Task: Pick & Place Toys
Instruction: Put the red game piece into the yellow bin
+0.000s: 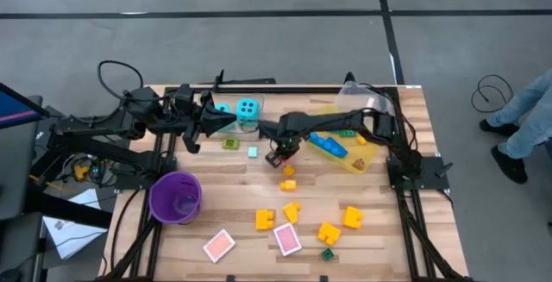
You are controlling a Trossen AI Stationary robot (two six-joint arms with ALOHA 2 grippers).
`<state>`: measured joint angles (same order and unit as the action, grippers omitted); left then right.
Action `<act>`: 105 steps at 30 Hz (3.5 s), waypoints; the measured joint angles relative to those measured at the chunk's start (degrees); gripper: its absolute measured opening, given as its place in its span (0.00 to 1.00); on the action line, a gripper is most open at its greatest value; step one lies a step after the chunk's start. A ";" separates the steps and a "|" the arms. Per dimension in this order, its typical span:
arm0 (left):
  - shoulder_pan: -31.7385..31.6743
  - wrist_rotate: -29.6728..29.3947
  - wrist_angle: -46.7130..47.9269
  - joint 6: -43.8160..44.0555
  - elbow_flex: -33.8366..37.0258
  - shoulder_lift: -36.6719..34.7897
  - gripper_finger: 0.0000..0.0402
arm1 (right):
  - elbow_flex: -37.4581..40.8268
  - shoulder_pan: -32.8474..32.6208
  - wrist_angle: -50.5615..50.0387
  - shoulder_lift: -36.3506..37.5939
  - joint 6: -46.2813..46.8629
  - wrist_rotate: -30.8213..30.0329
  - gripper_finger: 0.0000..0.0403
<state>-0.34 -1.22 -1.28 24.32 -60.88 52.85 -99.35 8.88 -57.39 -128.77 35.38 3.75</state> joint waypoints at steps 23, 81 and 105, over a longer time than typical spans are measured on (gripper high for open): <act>-0.02 -0.06 -0.02 -0.03 0.00 0.01 0.00 | -3.86 -13.09 3.95 -0.58 1.45 0.05 0.00; -0.04 0.02 5.39 -3.06 0.02 0.40 0.00 | -12.77 -13.35 1.04 -5.63 -73.86 -2.30 0.66; -0.04 0.03 5.37 -3.06 0.02 0.44 0.00 | -16.06 -9.65 -3.52 -4.48 -11.86 -2.40 0.66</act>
<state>-0.38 -1.19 4.09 21.26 -60.86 53.30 -115.41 -0.76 -60.90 -133.25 23.52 1.35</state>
